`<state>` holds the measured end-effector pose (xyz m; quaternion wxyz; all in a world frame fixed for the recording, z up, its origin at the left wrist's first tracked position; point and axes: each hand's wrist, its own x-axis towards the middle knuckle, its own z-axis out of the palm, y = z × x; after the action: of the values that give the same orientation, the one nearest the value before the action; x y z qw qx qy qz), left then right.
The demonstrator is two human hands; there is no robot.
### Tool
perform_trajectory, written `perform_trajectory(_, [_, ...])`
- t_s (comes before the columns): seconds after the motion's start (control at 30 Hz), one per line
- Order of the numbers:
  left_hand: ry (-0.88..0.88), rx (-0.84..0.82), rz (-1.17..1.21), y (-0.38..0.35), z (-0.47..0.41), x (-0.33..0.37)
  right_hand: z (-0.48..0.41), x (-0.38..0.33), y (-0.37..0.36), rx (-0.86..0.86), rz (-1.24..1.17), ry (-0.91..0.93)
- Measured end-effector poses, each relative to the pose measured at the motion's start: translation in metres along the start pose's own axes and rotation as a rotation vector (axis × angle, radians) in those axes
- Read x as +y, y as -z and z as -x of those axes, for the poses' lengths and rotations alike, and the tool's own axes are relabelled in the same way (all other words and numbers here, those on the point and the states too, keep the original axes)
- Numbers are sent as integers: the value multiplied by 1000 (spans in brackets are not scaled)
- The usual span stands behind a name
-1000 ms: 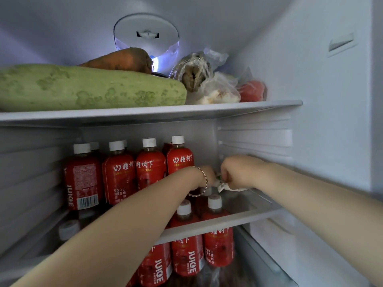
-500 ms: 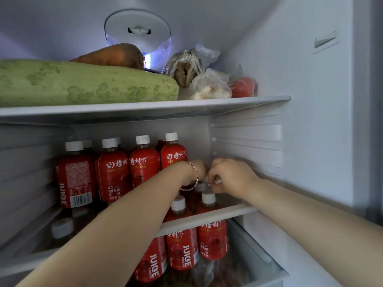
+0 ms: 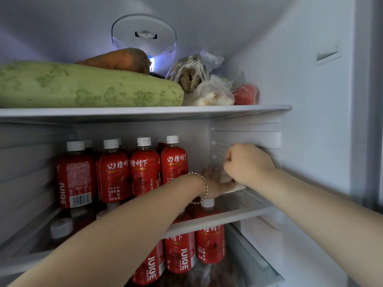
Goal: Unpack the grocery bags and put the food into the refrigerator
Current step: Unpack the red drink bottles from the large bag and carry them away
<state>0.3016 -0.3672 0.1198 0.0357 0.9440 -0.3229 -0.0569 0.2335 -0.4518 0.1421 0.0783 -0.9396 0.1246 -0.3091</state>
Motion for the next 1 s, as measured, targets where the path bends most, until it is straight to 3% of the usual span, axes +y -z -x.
perform_trajectory(0.17, [-3, -64, -117, -2, -15, -5, 7, 4, -2, -40, 75, -4])
perform_trajectory(0.23, [-79, -32, -118, -4, -23, -9, 10, 6, -3, -27, 35, 11])
perform_trajectory(0.37, [-233, 6, -9, -5, -23, -17, 18, 7, 4, -51, -6, 19])
perform_trajectory(0.47, [-222, 61, 59, 2, 3, -14, 26, 5, 10, -78, -24, 36])
perform_trajectory(0.63, [-7, 354, 161, 10, 78, -30, 40, -11, 15, -246, -193, 189])
perform_trajectory(0.73, [171, 422, 238, -1, 132, -38, 58, -31, 15, -337, -385, 342])
perform_trajectory(0.83, [386, 410, 208, -22, 191, -38, 91, -51, 17, -422, -456, 487])
perform_trajectory(1.0, [756, 151, 272, -73, 284, -42, 161, -89, 19, -619, -468, 664])
